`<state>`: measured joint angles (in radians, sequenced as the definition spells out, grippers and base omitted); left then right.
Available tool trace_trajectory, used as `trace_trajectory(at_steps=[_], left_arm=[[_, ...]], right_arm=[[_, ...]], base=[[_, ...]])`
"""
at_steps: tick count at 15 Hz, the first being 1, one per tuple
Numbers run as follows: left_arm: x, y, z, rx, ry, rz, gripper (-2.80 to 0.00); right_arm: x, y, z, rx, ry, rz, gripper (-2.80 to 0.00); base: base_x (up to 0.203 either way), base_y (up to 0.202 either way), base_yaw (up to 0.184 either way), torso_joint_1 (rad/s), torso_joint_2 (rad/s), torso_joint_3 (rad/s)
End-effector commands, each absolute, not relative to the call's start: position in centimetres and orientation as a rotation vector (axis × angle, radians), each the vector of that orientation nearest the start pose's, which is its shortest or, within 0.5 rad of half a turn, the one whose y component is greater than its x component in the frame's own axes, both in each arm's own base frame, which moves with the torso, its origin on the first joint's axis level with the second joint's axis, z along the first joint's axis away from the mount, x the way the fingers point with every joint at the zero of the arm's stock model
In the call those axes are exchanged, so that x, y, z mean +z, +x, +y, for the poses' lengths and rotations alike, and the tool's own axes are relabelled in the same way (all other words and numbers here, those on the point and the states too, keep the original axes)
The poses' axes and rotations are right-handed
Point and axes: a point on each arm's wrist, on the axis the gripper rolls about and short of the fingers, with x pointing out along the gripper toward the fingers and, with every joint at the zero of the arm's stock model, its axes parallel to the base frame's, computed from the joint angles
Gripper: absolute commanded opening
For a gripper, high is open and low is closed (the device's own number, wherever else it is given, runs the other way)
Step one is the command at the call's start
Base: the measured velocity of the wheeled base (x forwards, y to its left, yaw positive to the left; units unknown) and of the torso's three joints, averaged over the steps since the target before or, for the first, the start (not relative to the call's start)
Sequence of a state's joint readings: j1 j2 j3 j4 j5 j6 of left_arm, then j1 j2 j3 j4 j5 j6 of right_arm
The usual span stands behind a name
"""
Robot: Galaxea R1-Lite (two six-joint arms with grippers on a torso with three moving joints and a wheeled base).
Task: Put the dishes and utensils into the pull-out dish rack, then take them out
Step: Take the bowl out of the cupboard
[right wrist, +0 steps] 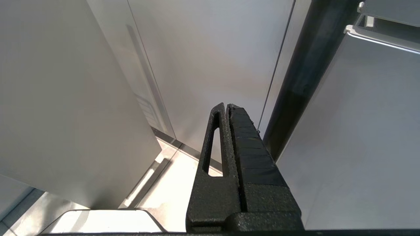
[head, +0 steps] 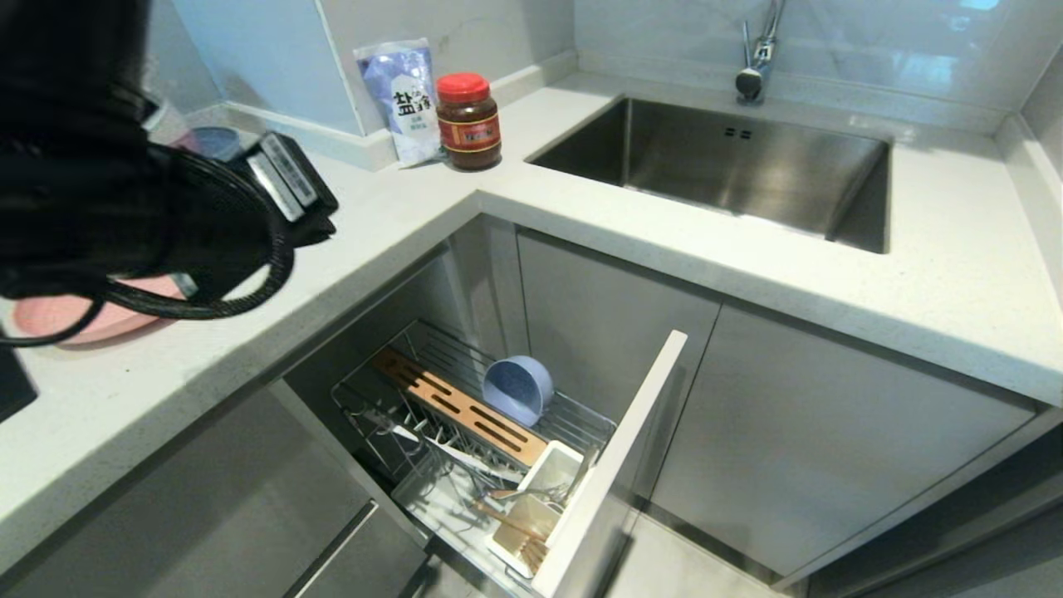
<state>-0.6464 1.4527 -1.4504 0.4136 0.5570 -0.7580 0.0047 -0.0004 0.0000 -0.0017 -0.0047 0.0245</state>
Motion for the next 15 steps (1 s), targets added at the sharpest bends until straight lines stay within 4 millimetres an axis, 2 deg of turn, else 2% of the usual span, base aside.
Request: trace_trajectory(at_steps=[1,3,6,11,13,14,15], left_arm=[[29.5,21.9,-16.0,0.078,-0.458,0.469,-2.80],[26.9,23.9,-17.7,0.106,-0.430,0.522,-2.80],[24.4,26.3,-19.4,0.104,-0.438,0.530,-2.80],[19.4,29.7,-20.4,0.094,-0.449,0.582,-2.80],[18.2,30.3,-20.6,0.105,-0.436,0.602,-2.80],[17.3,30.6,-20.9,0.113,-0.417,0.623,0.00],[16.7,30.9,-21.1,0.116,-0.409,0.633,0.00]], right_arm=[[7.5,-2.3,0.0,0.000,0.025,-0.006,-2.80],[7.5,-2.3,0.0,0.002,0.025,-0.006,-2.80],[7.5,-2.3,0.0,0.001,0.025,-0.005,-2.80],[7.5,-2.3,0.0,0.000,0.025,-0.006,-2.80],[7.5,-2.3,0.0,0.000,0.025,-0.005,-2.80],[7.5,-2.3,0.0,0.001,0.025,-0.004,-2.80],[7.5,-2.3,0.0,0.000,0.025,-0.006,-2.80]], base=[[0.000,0.000,0.000,0.000,0.00,0.000],[0.000,0.000,0.000,0.000,0.00,0.000],[0.000,0.000,0.000,0.000,0.00,0.000],[0.000,0.000,0.000,0.000,0.00,0.000],[0.000,0.000,0.000,0.000,0.00,0.000],[0.000,0.000,0.000,0.000,0.00,0.000],[0.000,0.000,0.000,0.000,0.00,0.000]])
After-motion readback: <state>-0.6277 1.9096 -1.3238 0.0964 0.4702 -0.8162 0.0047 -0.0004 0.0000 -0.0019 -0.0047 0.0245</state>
